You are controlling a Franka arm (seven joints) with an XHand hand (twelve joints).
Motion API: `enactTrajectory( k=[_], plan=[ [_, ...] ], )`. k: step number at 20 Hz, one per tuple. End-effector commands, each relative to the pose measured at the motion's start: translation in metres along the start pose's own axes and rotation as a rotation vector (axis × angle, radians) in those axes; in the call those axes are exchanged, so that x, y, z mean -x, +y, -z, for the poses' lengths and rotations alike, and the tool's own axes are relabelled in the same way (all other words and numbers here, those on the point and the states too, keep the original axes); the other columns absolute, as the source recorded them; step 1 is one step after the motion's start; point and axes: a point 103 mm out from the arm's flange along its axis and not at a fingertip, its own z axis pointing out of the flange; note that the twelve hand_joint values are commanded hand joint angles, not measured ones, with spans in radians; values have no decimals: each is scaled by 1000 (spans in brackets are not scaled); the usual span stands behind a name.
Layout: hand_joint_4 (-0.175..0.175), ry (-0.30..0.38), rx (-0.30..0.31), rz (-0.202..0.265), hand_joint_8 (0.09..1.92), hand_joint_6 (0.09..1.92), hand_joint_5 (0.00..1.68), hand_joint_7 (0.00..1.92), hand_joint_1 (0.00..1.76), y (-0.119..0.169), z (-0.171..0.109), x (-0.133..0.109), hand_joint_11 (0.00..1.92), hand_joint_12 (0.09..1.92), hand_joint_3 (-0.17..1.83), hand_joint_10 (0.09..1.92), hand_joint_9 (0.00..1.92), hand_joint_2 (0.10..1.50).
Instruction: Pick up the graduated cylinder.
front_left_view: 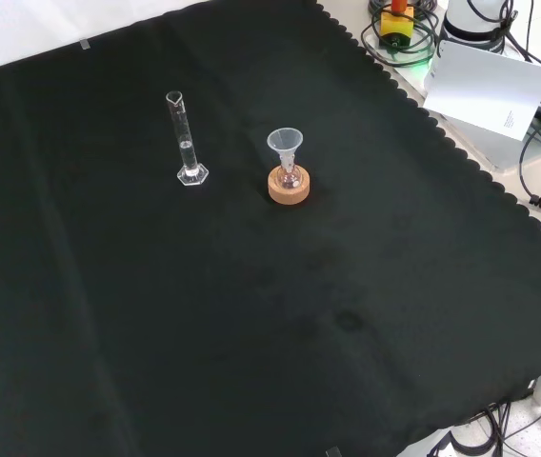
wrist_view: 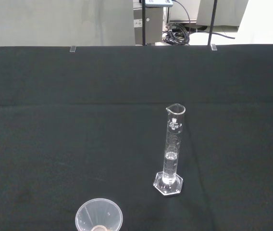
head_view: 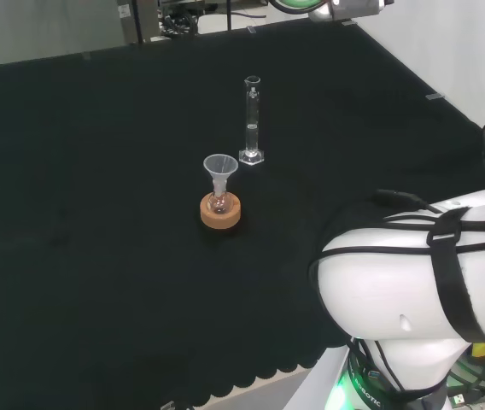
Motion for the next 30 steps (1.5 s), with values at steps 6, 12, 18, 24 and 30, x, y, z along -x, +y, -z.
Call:
enactTrajectory(
  k=[6, 12, 18, 24, 30],
  plan=[
    [-35, 1, 5, -10, 443, 87, 266, 0, 44, 1, 1, 3, 50, 1368, 32, 87, 428, 1375],
    [-35, -3, -8, -32, 440, 87, 268, 0, 48, 9, -11, 1, 51, 1368, 32, 87, 427, 1375],
    [-37, 17, -34, -84, 443, 87, 272, 0, 60, 24, -39, 15, 53, 1369, 31, 87, 427, 1371],
    [-38, 62, -56, -82, 454, 87, 278, 0, 84, 63, -76, 39, 56, 1370, 25, 87, 429, 1360],
    [-45, 137, -46, -84, 481, 87, 291, 17, 196, 121, -115, 69, 59, 1371, -1, 87, 434, 1304]
  ],
)
